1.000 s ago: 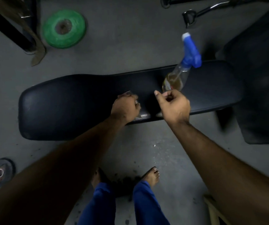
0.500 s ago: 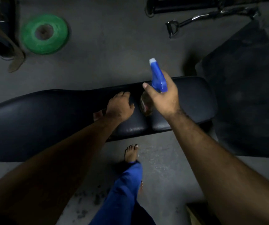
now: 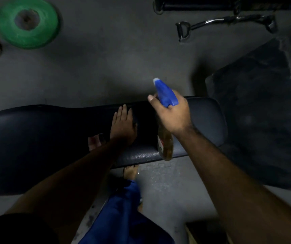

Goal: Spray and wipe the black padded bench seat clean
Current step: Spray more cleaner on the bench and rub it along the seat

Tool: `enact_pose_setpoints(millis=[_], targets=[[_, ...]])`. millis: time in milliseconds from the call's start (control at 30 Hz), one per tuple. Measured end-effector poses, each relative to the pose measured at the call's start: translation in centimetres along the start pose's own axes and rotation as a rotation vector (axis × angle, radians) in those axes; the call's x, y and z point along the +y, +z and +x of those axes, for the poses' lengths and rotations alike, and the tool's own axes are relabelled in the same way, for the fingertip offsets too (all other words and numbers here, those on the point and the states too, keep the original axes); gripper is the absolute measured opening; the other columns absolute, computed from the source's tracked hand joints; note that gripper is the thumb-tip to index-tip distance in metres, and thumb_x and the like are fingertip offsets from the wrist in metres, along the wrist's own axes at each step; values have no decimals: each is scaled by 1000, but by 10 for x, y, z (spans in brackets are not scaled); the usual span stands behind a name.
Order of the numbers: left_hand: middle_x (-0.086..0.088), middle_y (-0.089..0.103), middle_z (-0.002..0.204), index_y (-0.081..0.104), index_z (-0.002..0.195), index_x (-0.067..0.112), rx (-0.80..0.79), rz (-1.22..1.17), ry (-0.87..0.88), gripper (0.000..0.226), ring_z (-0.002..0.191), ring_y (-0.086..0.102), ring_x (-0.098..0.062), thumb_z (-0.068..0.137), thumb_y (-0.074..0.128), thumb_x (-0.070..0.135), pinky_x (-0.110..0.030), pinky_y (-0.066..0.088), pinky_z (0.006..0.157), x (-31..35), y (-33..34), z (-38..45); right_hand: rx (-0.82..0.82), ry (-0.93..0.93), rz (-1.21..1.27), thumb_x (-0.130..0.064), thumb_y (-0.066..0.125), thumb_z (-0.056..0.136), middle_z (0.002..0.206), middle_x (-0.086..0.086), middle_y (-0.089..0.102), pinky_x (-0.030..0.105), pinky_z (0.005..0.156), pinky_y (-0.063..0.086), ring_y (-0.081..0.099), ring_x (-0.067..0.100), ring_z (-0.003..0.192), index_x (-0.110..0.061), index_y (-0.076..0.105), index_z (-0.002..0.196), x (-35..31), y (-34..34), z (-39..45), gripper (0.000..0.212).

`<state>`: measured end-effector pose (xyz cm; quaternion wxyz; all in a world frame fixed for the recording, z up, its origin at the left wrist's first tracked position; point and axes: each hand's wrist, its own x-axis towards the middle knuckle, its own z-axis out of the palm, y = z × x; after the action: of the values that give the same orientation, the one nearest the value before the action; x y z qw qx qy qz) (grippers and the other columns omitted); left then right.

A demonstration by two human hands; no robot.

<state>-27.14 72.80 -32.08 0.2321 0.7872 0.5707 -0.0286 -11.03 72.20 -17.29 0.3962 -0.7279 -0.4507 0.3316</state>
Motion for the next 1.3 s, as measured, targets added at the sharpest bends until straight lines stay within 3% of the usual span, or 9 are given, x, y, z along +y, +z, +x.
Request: enact_pose_setpoints(millis=[100,200,367,467,567,700,933,1100,1300], targets=[[-26,30,153,37,145,0,31,-1,22,66,145,25,-37,89,53,32,-47,18,118,-6,2,-1,-152,212,69,-36,76,80,65,-8,59,38,69,52,56,12,64,-20,60,70,13,5,-2,24],[-26,36,150,42,141,-2,92,-7,32,63,141,32,-38,91,42,37,-49,25,116,-7,10,-7,-226,373,179,-12,76,85,65,-9,58,29,64,48,53,4,62,-23,60,69,32,16,-18,25],[-24,32,152,38,143,-2,188,-23,-24,65,143,28,-37,92,42,37,-48,21,118,-7,35,-24,-217,466,155,-19,77,86,65,-15,64,29,68,51,58,1,65,-26,66,73,58,32,-45,19],[-23,28,155,34,146,-1,204,14,-24,64,145,23,-36,94,39,36,-47,16,120,-9,41,-24,-204,444,159,-18,78,85,72,-13,66,25,73,51,61,3,71,-27,65,80,64,39,-60,16],[-22,24,156,31,148,0,217,38,-24,65,147,19,-35,95,47,34,-46,13,120,-9,45,-23,-232,437,141,-20,77,85,72,-11,62,21,66,49,57,0,65,-27,62,83,67,44,-63,17],[-22,23,157,30,148,0,234,61,-26,65,147,17,-34,96,47,36,-46,12,121,-10,50,-23,-249,442,127,-25,75,87,77,-1,66,40,73,58,65,15,73,-25,63,86,71,49,-63,12],[-25,24,156,30,147,-3,237,101,-14,67,146,19,-36,95,30,39,-48,13,120,-10,49,-23,-204,449,111,-32,71,91,78,-2,62,42,74,57,61,17,73,-30,57,84,73,56,-70,15],[-26,24,155,30,147,-3,238,107,-18,65,146,19,-37,95,39,34,-49,15,120,-9,49,-25,-137,437,-74,-44,70,86,86,12,70,55,71,59,69,34,79,-30,54,77,63,53,-68,23],[-26,25,155,31,146,-3,228,54,-96,69,146,20,-37,92,26,39,-46,11,120,8,50,-29,-235,480,-88,-42,71,85,90,7,72,51,79,60,70,28,84,-24,64,90,64,38,-65,21]])
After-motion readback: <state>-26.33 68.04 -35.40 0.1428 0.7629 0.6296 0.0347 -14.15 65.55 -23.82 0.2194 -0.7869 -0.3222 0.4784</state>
